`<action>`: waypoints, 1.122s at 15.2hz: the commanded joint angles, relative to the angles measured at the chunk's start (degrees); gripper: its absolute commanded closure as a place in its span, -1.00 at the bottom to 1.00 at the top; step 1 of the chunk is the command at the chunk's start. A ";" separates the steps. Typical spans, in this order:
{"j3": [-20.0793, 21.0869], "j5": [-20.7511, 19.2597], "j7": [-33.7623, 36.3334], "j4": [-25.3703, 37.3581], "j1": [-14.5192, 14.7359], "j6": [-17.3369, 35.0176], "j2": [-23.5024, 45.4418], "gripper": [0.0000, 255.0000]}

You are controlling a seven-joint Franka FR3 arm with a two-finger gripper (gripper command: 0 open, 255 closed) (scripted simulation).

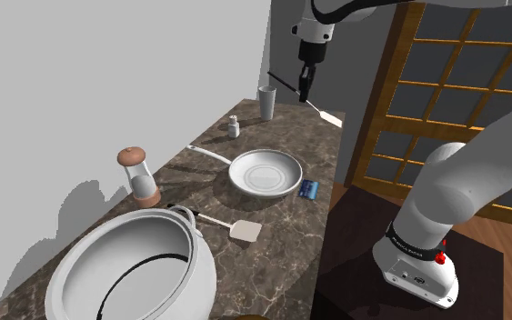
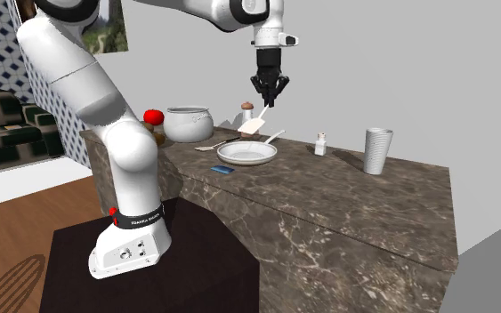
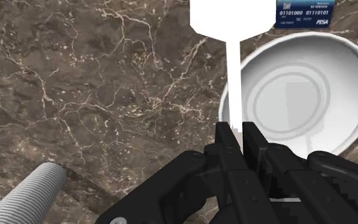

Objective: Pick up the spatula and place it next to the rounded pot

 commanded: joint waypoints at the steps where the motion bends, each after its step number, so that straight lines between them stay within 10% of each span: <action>1: 1.85 0.49 2.48 -2.19 0.71 -0.36 -2.55 1.00; 17: 19.29 9.76 23.53 -9.12 8.76 -3.54 -13.62 1.00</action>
